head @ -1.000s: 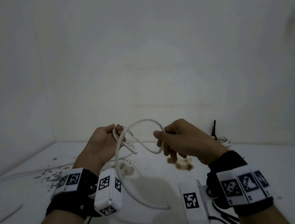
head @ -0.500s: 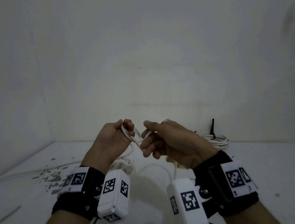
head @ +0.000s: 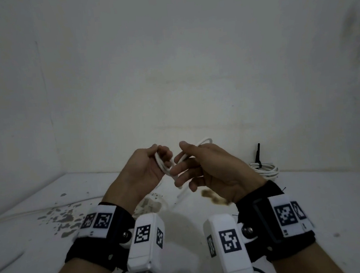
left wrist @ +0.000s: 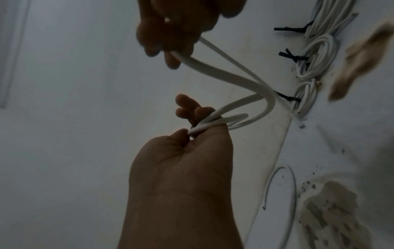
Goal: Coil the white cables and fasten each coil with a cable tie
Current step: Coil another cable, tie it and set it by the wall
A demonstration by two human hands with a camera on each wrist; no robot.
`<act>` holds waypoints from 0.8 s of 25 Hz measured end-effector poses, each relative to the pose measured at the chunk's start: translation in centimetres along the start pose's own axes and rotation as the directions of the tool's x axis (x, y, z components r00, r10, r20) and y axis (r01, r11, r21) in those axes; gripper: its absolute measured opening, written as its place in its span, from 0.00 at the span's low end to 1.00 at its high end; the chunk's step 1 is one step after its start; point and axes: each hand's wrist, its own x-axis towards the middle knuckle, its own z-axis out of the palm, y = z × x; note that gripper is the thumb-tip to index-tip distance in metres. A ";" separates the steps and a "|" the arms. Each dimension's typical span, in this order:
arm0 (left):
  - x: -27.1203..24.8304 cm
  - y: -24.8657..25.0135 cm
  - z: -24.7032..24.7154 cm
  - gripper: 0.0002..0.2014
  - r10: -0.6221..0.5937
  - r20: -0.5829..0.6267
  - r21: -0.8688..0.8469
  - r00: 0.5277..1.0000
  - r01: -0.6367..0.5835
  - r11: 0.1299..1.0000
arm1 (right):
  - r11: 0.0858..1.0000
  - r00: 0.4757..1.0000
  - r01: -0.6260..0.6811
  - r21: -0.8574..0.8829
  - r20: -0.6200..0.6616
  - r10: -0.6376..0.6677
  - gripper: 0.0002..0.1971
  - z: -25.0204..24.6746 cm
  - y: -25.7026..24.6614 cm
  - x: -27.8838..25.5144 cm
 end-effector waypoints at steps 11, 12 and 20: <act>-1.2 -1.8 2.0 0.15 -0.133 0.118 0.370 0.984 0.081 0.926 | 0.998 0.989 0.045 0.044 -0.142 -0.039 0.16 -1.5 0.4 0.7; -1.3 -1.8 2.2 0.14 -0.138 0.100 0.423 0.985 0.083 0.902 | 0.998 0.985 0.058 0.012 -0.161 -0.056 0.15 -1.6 0.4 0.6; -2.1 -2.2 3.6 0.14 -0.160 0.047 0.561 0.986 0.107 0.821 | 0.974 0.897 0.100 -0.202 -0.406 -0.176 0.17 -3.1 1.6 1.0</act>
